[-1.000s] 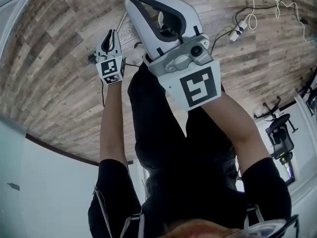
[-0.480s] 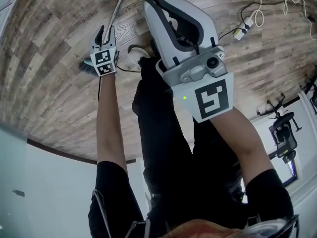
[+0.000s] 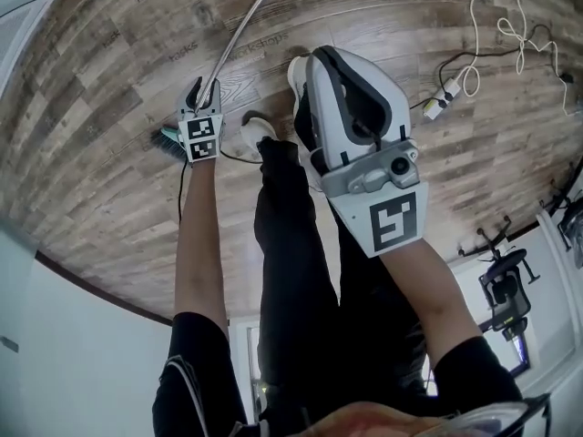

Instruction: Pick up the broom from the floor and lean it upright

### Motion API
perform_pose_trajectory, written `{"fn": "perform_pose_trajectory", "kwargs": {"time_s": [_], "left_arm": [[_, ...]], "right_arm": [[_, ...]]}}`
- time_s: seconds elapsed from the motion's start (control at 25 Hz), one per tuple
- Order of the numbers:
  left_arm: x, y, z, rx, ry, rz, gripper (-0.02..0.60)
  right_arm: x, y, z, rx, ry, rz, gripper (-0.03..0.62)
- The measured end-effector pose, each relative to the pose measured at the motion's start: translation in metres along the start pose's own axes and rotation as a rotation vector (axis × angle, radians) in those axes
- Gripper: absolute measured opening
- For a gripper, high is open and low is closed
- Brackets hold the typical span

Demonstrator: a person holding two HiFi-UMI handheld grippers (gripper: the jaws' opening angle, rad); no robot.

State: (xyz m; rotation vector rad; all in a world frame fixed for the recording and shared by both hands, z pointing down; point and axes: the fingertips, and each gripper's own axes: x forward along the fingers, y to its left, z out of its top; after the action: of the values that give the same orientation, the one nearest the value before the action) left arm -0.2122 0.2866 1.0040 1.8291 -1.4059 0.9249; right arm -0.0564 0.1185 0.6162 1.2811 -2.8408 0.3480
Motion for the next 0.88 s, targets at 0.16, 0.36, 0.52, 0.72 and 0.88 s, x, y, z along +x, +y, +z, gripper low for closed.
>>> {"fn": "perform_pose_trajectory", "kwargs": {"time_s": [0.16,0.36,0.52,0.72,0.88], "left_arm": [[0.013,-0.002,-0.019,-0.001,0.044,-0.03,0.127],[0.05,-0.006,-0.051,0.098,0.148,-0.13,0.137],[0.076,-0.002,-0.065,0.079,0.171,-0.144,0.137],[0.102,0.003,-0.085,0.044,0.19,-0.121,0.137],[0.126,0.004,-0.104,0.067,0.241,-0.144,0.138]], "right_arm": [[0.008,-0.003,-0.014,-0.016,0.01,0.008,0.018],[0.034,-0.003,-0.026,-0.046,0.013,0.052,0.018],[0.057,-0.005,-0.024,-0.128,-0.013,0.117,0.018],[0.072,-0.025,-0.031,-0.14,0.0,0.125,0.018],[0.087,-0.032,-0.036,-0.15,0.004,0.156,0.018]]}}
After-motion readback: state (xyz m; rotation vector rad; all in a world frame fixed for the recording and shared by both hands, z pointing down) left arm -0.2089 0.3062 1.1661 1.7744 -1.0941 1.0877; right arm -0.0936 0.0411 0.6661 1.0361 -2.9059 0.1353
